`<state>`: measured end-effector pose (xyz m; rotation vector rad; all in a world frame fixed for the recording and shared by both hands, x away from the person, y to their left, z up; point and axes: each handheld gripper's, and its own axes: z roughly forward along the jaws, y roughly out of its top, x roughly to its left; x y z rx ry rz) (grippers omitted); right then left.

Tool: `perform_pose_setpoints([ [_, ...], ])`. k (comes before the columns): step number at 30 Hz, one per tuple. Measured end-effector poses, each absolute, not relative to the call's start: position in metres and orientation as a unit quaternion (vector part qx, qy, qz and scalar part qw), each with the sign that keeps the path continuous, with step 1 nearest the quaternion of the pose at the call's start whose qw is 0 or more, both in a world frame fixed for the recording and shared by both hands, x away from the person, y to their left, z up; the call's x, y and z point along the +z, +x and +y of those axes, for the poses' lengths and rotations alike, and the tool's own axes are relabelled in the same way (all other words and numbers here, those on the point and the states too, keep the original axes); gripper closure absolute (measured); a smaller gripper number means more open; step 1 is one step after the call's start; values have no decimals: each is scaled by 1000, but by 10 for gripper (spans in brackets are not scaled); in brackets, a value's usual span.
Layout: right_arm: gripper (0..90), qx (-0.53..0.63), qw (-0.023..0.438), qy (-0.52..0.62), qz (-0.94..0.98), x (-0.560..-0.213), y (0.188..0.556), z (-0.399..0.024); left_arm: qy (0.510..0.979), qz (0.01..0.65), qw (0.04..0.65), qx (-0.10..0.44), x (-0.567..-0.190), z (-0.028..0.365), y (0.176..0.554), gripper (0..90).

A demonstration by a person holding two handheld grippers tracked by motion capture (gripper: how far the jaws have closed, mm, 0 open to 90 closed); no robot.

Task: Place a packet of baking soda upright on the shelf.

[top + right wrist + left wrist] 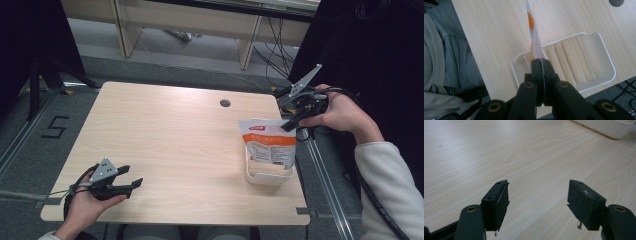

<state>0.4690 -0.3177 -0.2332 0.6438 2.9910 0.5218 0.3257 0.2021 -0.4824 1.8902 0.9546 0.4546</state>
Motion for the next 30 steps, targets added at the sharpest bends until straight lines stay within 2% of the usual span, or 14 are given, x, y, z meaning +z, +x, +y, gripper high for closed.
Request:
perform_pose_setpoints([
  [12,900,155,17,200,967,-234,472,-314,768,394,470,185,-482,202,325,326],
  [30,900,129,45,124,983,-238,477,-308,768,392,470,187,-482,203,326,326],
])
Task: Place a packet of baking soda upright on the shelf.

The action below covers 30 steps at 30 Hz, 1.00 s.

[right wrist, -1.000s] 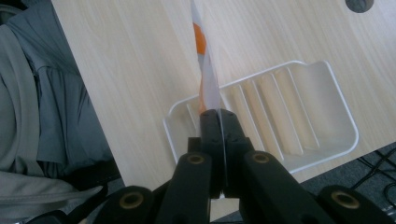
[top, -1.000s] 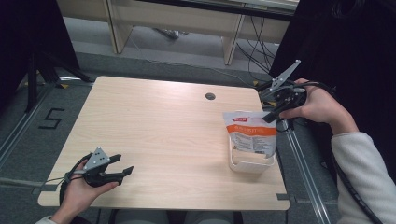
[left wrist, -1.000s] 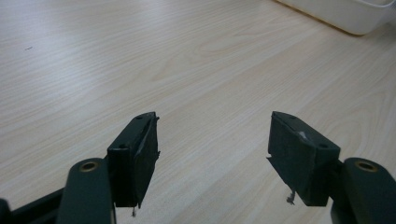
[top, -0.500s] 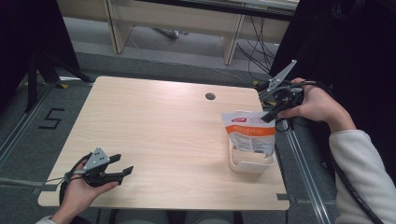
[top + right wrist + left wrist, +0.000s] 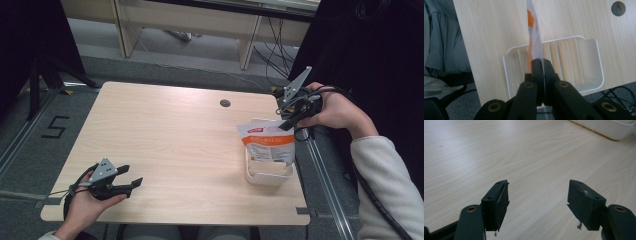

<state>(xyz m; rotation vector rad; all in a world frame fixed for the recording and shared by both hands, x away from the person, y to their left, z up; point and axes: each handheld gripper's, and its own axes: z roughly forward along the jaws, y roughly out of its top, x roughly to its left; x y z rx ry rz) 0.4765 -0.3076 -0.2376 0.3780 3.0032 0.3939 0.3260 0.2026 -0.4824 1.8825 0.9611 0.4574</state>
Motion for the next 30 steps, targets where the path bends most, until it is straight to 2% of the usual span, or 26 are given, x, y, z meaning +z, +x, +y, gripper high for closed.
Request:
perform_pose_setpoints([
  [14,900,112,56,84,989,-252,485,-305,764,397,474,184,-483,203,326,324],
  [28,899,92,66,92,989,-257,487,-309,764,397,475,184,-482,202,326,324],
  [30,819,106,73,110,986,-254,488,-309,764,397,474,184,-482,203,326,324],
])
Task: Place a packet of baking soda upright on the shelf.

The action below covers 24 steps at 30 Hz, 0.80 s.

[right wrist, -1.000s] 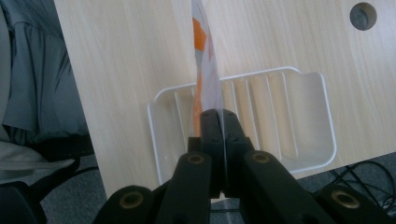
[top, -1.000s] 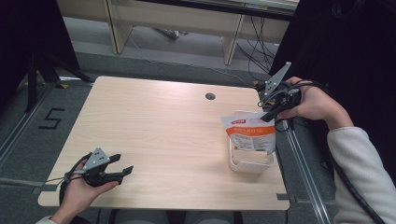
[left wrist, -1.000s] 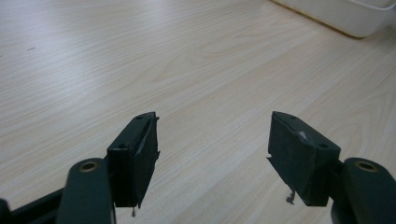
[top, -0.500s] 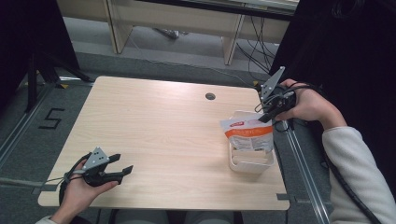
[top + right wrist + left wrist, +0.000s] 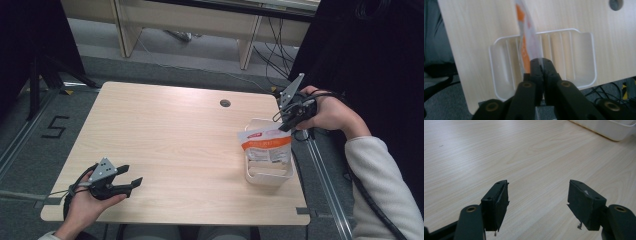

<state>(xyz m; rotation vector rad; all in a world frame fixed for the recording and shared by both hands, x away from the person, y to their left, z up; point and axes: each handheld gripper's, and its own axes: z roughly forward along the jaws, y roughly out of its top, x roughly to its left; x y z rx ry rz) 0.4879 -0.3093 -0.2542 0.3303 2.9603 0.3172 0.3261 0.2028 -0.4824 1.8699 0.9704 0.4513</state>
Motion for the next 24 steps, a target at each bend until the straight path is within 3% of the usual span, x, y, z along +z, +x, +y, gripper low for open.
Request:
perform_pose_setpoints([
  [1,732,117,79,118,983,-249,488,-310,765,395,473,186,-482,203,326,323],
  [8,634,159,112,136,971,-239,481,-308,763,399,473,186,-482,202,325,323],
  [14,533,210,105,199,952,-246,473,-303,763,399,473,186,-482,203,326,323],
  [19,534,237,93,221,942,-258,463,-291,765,397,473,184,-482,202,326,323],
  [24,560,248,99,166,949,-273,443,-262,764,398,473,185,-482,203,326,323],
])
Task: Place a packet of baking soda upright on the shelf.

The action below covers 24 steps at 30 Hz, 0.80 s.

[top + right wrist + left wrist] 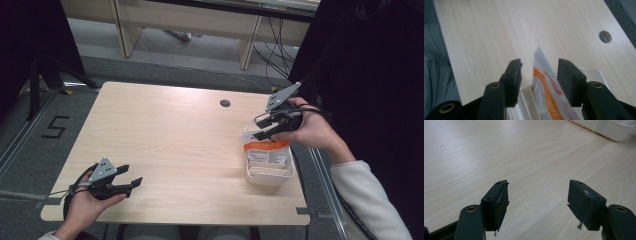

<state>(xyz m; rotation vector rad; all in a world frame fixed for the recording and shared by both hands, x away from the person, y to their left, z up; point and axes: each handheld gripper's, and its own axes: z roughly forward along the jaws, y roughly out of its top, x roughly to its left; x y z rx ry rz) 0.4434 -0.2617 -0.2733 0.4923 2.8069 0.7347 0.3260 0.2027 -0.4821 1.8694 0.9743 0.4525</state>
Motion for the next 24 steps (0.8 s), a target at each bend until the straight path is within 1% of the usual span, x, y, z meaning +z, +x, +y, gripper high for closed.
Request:
perform_pose_setpoints([
  [1,560,248,99,166,949,-273,443,-262,764,398,473,184,-482,202,326,323],
  [2,564,252,104,139,952,-278,441,-254,764,399,471,186,-482,202,325,323],
  [5,578,250,94,119,956,-291,427,-233,763,400,473,186,-482,202,325,323],
  [7,579,248,91,114,958,-295,424,-228,763,400,473,185,-482,203,325,323],
  [9,583,244,81,98,962,-310,418,-216,764,399,472,185,-482,203,325,322],
  [11,586,240,80,95,963,-315,415,-213,763,399,473,185,-482,202,325,323],
  [12,593,223,70,88,968,-325,410,-207,764,399,473,185,-482,203,325,322],
  [13,593,223,70,88,968,-325,410,-207,764,399,472,185,-482,203,325,322],
  [16,605,217,52,77,972,-341,407,-200,765,397,473,183,-482,203,326,322],
  [18,616,205,45,94,973,-352,400,-197,765,397,472,183,-482,203,326,322],
  [19,616,205,45,94,973,-352,400,-197,764,398,473,183,-482,203,326,322],
  [20,625,213,42,74,973,-356,401,-195,764,398,473,183,-482,203,326,322],
  [24,641,207,32,92,973,-374,391,-188,765,398,471,185,-482,203,325,321],
])
